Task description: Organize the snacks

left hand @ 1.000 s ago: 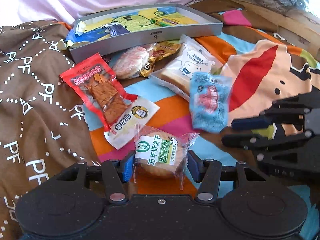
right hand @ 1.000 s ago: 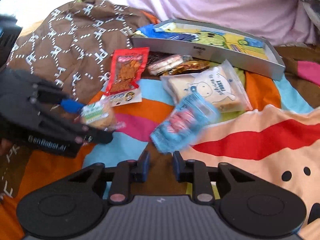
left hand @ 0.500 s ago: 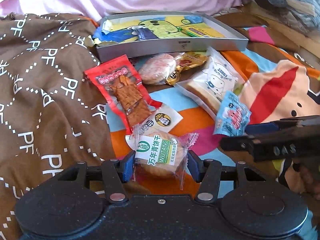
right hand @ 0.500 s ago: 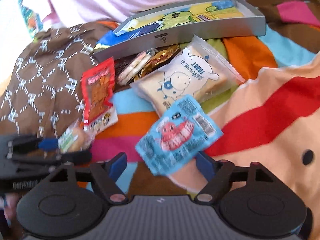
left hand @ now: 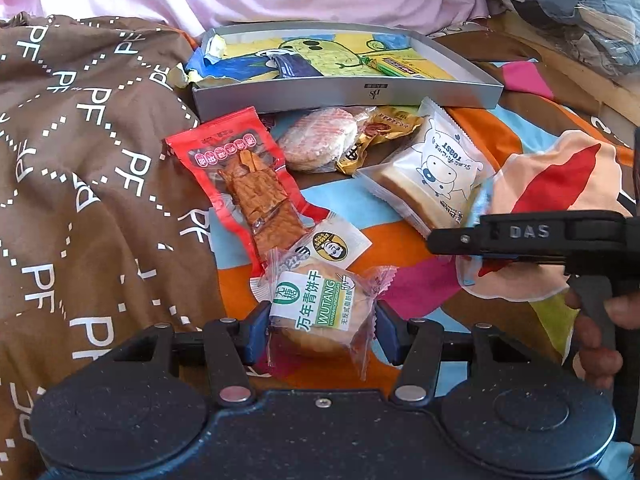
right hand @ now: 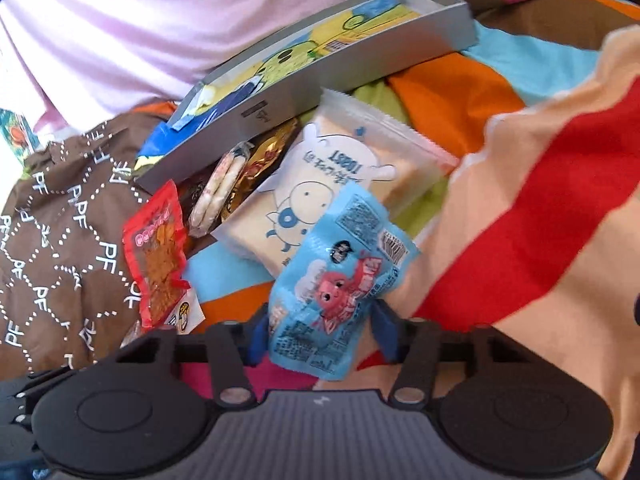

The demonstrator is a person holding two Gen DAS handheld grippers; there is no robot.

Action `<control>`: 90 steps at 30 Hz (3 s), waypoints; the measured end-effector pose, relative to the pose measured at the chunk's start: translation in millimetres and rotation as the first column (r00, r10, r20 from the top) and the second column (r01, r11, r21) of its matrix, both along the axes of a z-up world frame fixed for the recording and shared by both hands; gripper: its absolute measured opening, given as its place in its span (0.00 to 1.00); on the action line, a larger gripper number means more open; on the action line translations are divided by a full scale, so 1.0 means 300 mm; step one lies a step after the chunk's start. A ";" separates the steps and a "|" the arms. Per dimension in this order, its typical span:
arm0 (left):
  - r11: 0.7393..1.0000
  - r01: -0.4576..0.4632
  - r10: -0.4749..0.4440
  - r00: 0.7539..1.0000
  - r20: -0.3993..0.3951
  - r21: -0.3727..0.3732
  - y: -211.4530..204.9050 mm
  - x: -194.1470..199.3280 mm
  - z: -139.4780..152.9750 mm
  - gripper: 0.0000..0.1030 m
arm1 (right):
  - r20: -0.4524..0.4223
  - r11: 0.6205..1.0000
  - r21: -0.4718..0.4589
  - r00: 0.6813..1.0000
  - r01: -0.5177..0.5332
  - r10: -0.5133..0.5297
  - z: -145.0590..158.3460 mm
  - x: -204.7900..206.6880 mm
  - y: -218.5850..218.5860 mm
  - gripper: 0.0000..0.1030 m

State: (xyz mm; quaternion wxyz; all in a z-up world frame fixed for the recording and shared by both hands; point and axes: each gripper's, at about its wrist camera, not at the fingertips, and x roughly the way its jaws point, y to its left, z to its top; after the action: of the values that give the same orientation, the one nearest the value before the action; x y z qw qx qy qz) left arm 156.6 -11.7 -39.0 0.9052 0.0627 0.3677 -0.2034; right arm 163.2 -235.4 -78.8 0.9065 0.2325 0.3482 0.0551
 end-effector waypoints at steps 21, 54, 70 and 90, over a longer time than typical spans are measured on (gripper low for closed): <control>1.000 -0.011 0.009 0.997 0.071 0.029 -0.010 -0.085 0.036 0.55 | 0.044 0.999 -0.034 0.999 -0.029 0.031 0.033 -0.163 -0.031 0.22; 0.997 -0.045 0.055 0.979 0.196 -0.056 -0.023 -0.099 0.096 0.55 | 0.114 0.981 -0.154 0.984 -0.118 0.136 0.086 -0.191 -0.007 0.18; 0.996 -0.043 0.058 0.977 0.203 -0.082 -0.094 0.129 0.220 0.55 | 0.220 0.983 -0.136 0.964 -0.122 0.150 0.269 -0.096 -0.096 0.18; 0.989 -0.101 0.119 0.975 0.188 -0.104 -0.269 0.619 0.353 0.55 | 0.269 0.968 -0.239 0.953 -0.077 0.142 0.452 0.369 -0.181 0.18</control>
State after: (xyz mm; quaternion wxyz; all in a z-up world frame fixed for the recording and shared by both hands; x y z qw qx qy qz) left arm 342.3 -92.5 67.0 0.9486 0.0192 0.2706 -0.1631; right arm 273.9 -289.6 56.9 0.9630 0.0979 0.2310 0.0984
